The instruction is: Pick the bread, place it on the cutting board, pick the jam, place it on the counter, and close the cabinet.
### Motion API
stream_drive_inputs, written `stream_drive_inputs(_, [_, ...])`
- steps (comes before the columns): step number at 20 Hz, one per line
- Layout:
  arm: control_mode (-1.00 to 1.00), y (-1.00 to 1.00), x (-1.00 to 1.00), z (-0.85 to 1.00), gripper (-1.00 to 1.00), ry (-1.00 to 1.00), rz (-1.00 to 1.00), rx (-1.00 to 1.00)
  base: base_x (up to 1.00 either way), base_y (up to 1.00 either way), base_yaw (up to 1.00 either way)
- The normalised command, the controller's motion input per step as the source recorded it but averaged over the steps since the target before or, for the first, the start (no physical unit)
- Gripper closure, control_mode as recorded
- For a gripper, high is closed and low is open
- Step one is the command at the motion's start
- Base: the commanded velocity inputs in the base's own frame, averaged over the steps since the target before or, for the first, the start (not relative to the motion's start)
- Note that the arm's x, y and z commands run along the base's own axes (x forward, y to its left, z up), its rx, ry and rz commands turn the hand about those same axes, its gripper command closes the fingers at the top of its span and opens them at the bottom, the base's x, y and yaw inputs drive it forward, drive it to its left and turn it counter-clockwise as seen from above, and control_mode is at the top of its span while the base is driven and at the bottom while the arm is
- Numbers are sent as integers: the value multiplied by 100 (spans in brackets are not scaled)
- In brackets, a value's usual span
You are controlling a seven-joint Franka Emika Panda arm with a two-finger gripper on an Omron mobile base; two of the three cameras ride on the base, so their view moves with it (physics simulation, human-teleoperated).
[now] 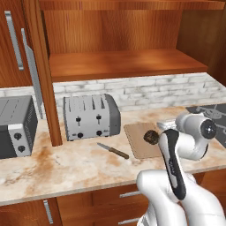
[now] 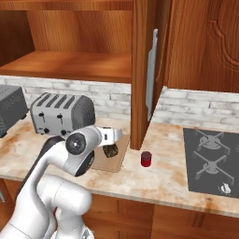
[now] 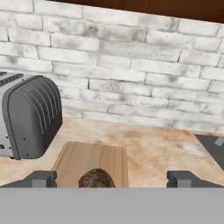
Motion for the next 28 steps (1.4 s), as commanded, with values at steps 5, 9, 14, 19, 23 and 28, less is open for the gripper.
stream_drive_inputs(5, [-100,0,-37,26,-100,-5,0,0,0,0,0])
stream_drive_inputs(9, [-100,0,-36,29,-100,-5,0,0,0,0,0])
stream_drive_inputs(14, [-100,0,-39,22,-100,-5,0,0,0,0,0])
stream_drive_inputs(19, [-100,0,-38,14,-100,-4,0,0,0,0,0])
stream_drive_inputs(23, [-100,4,-41,6,-100,-3,0,0,0,0,0])
stream_drive_inputs(28, [-100,3,-45,5,-100,-4,0,0,0,0,0])
